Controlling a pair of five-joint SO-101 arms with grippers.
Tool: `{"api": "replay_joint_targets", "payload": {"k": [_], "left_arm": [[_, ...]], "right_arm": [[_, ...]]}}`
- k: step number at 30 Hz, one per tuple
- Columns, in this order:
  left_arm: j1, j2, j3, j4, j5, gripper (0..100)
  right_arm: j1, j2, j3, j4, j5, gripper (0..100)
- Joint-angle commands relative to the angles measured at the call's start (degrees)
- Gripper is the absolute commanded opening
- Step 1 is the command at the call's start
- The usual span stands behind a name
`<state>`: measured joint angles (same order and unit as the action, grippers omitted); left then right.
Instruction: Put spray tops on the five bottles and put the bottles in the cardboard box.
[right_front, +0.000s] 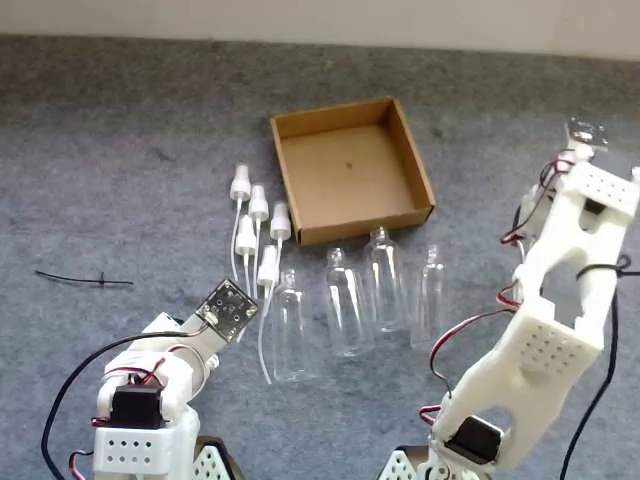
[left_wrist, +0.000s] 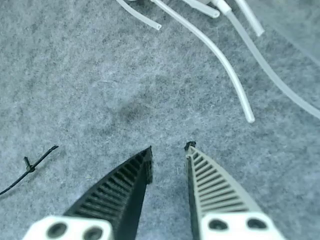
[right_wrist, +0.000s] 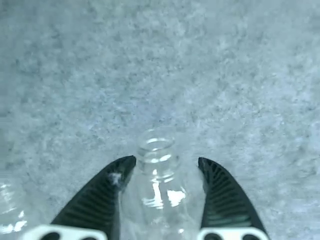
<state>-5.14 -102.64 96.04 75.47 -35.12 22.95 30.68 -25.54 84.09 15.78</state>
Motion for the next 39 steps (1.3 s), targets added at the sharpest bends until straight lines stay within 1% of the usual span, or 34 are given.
{"api": "replay_joint_targets", "payload": {"k": [1,4,7,10,12,14,16,20,25,27,30,33,35,37,39], "left_arm": [[-0.6,0.6,-0.8,-8.2,-0.4,12],[-0.7,1.2,-6.9,-11.2,1.1,12],[-3.9,2.0,-15.7,-9.8,5.3,12],[-6.3,9.5,-25.8,-8.5,5.5,12],[-6.5,20.0,-33.2,-8.4,6.2,12],[-6.5,32.3,-40.9,-8.4,10.1,12],[-6.3,45.6,-50.0,-8.4,14.2,12],[-2.5,70.2,-69.8,-8.4,21.6,12],[2.8,94.9,-91.0,-5.0,28.3,20],[3.3,103.1,-98.6,-4.8,30.1,20],[3.2,114.6,-109.6,-4.8,33.4,20],[3.5,125.1,-119.4,-4.8,35.9,20],[3.6,131.2,-125.0,-4.5,36.0,20],[3.2,136.5,-129.8,-4.4,36.0,20],[2.9,140.9,-133.7,-4.4,36.0,20]], "right_arm": [[-5.8,-6.0,-6.6,6.4,-0.4,3.2],[-10.1,-9.7,-8.5,10.9,-0.4,2.5],[-11.8,-14.2,-8.1,11.6,1.0,2.5],[-12.9,-18.8,-6.4,12.2,3.9,2.4],[-12.9,-22.4,-3.0,11.8,5.3,2.4],[-13.2,-26.2,1.0,10.8,6.4,2.2],[-13.7,-30.8,7.3,7.3,6.4,2.1],[-18.5,-43.2,23.9,-1.2,6.4,2.0],[-22.8,-61.7,46.1,-12.2,6.4,2.0],[-24.0,-67.3,53.5,-14.3,6.4,2.0],[-26.4,-73.1,61.5,-14.5,6.4,2.0],[-29.5,-77.1,64.7,-14.5,4.3,2.0],[-31.1,-79.3,65.7,-14.5,3.2,2.0],[-31.4,-80.6,65.7,-14.5,3.2,2.1],[-30.2,-81.2,65.7,-14.5,3.3,2.3]]}}
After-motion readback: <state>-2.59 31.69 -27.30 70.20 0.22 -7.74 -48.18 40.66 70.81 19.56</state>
